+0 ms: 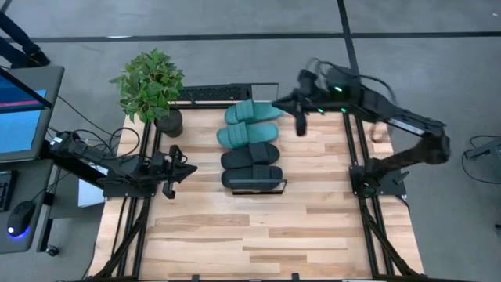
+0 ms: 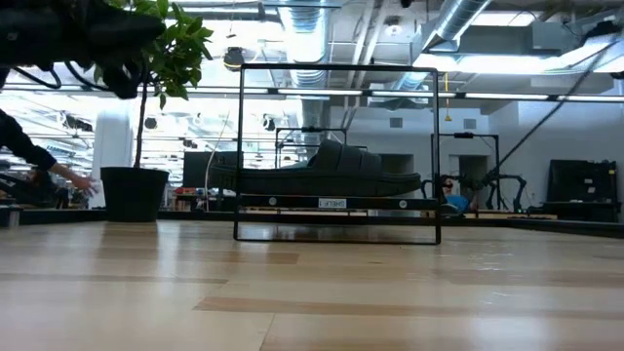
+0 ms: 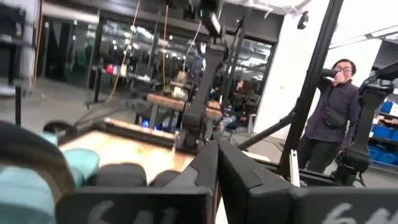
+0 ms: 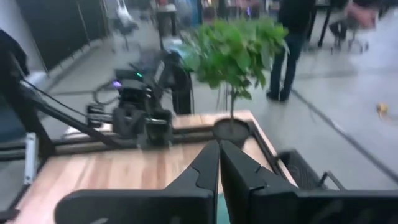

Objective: Pick and place slides into the shelf
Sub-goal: Return to Home Position

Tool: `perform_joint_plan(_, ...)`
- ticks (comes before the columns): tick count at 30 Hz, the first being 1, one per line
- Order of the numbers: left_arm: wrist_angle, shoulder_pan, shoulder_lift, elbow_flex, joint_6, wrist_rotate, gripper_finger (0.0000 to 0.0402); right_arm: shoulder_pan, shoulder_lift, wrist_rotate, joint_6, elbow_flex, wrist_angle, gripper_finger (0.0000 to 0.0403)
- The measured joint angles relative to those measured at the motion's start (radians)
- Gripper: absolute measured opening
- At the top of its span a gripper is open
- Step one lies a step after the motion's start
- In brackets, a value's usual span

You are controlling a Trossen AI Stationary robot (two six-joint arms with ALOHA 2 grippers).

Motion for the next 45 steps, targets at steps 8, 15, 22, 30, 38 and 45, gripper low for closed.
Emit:
perform_joint_plan(8, 0.007, 0.0, 0.0, 0.007, 0.104, 0.001, 0.0, 0.051, -0.356, 0.001, 0.124, -0.48, 0.361, 0.0004)
perform_joint_plan(15, -0.002, 0.0, 0.0, 0.007, 0.132, 0.001, 0.0, 0.144, -0.537, 0.008, 0.248, -0.844, 0.626, 0.0001)
perform_joint_plan(22, 0.001, 0.0, 0.0, 0.007, 0.13, 0.001, 0.0, 0.237, -0.64, 0.132, 0.35, -1.025, 0.662, 0.0001)
perform_joint_plan(30, 0.005, -0.001, -0.023, 0.007, 0.138, 0.067, 0.0, 0.319, -0.803, 0.158, 0.341, -1.067, 0.467, 0.0001)
perform_joint_plan(38, -0.034, -0.002, -0.165, 0.008, 0.181, 0.165, 0.0, 0.382, -1.015, 0.157, 0.416, -1.067, 0.174, 0.0001)
perform_joint_plan(45, -0.213, -0.002, -0.312, 0.008, 0.163, 0.159, 0.0, 0.443, -1.169, 0.156, 0.313, -1.067, 0.078, 0.0001)
